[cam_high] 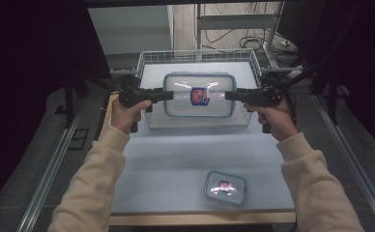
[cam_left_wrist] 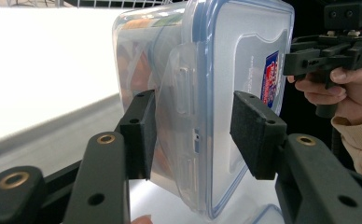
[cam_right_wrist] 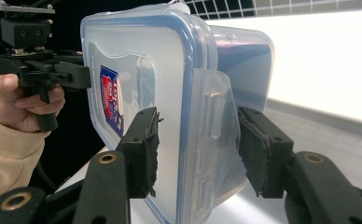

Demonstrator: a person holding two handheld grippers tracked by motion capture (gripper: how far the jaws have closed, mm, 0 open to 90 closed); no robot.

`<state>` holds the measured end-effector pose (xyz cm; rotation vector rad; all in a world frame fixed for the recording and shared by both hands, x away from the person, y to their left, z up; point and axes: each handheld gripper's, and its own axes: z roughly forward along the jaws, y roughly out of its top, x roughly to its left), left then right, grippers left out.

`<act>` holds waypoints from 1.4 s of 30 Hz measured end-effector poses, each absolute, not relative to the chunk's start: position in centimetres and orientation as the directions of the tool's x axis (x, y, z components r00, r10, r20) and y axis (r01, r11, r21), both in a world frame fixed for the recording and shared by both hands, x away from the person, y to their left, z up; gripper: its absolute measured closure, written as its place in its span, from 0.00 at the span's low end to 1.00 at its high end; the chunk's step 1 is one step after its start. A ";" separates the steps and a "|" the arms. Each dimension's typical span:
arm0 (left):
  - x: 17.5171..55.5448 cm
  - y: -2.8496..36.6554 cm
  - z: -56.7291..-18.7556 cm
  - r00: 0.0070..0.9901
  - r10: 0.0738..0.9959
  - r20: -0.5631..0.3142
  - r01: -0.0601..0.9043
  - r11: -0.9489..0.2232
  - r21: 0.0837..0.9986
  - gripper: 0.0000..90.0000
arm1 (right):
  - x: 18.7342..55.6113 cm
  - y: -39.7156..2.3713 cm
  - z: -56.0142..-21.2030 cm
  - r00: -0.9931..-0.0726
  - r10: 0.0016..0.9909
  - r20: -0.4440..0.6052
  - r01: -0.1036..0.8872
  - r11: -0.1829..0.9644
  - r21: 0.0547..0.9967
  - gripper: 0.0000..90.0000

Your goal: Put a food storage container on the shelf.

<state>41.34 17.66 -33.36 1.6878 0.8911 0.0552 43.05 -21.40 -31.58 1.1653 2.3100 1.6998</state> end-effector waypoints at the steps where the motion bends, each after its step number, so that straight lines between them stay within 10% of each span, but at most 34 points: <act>1: 41.6 17.6 -33.2 0.707 0.577 -0.409 0.525 -0.040 0.850 0.58 | 43.3 -21.4 -31.4 -0.717 0.585 0.380 0.536 0.114 0.837 0.55; 42: 51.7 18.0 -32.0 0.583 0.575 -0.574 0.660 0.077 0.747 0.56 | 55.4 -20.7 -29.1 -0.589 0.630 0.506 0.680 0.049 0.732 0.52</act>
